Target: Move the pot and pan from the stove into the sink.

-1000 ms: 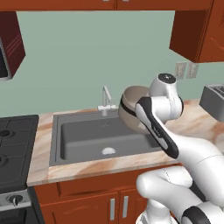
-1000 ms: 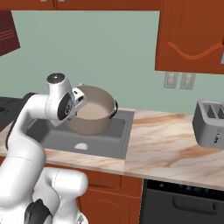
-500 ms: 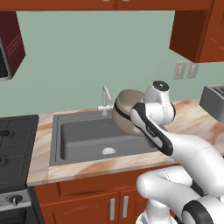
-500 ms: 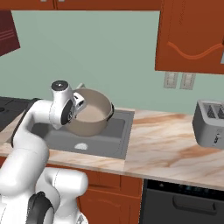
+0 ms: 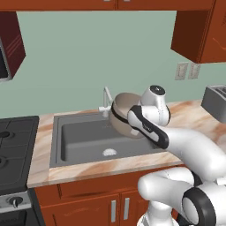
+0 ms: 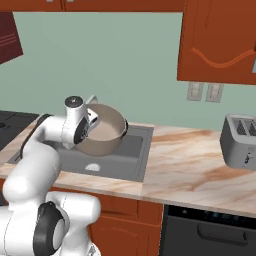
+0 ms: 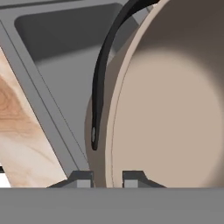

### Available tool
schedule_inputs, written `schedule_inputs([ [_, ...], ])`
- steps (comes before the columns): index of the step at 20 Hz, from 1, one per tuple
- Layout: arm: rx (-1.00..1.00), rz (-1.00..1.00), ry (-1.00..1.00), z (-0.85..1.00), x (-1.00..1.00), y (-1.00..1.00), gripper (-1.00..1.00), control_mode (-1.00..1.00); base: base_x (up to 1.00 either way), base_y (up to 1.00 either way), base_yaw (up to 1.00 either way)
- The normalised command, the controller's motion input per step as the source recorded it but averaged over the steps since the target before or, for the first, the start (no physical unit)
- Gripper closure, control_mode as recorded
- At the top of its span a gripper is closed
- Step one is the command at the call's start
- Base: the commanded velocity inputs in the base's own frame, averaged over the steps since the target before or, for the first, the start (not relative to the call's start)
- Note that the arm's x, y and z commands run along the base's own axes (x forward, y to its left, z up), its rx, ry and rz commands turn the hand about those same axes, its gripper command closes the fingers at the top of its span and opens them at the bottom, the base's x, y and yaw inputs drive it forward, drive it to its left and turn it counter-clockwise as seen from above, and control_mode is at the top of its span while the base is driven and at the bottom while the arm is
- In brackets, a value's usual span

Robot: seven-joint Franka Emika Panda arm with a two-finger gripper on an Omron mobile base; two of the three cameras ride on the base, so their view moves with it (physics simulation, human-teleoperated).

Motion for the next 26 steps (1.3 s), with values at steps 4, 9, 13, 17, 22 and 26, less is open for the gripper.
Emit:
schedule_inputs([
  [4, 0.00, 0.00, 0.00, 0.00, 0.00, 0.00, 1.00, -1.00, 0.00, 0.00, 0.00],
  [9, 0.00, 0.01, 0.00, -0.13, -0.04, -0.04, 1.00, -1.00, 0.00, 0.00, 0.00],
  [13, 0.00, 0.02, 0.00, -0.14, 0.00, -0.05, 1.00, -1.00, 0.00, 0.00, 0.00],
  [17, 0.00, 0.02, 0.00, -0.14, 0.02, 0.00, 1.00, -1.00, 0.00, 0.00, 0.00],
  [22, 0.00, 0.03, 0.00, -0.13, 0.18, 0.00, 1.00, -1.00, 0.00, 0.00, 0.00],
  [26, 0.00, 0.04, 0.00, -0.18, 0.22, 0.00, 1.00, -1.00, 0.00, 0.00, 0.00],
])
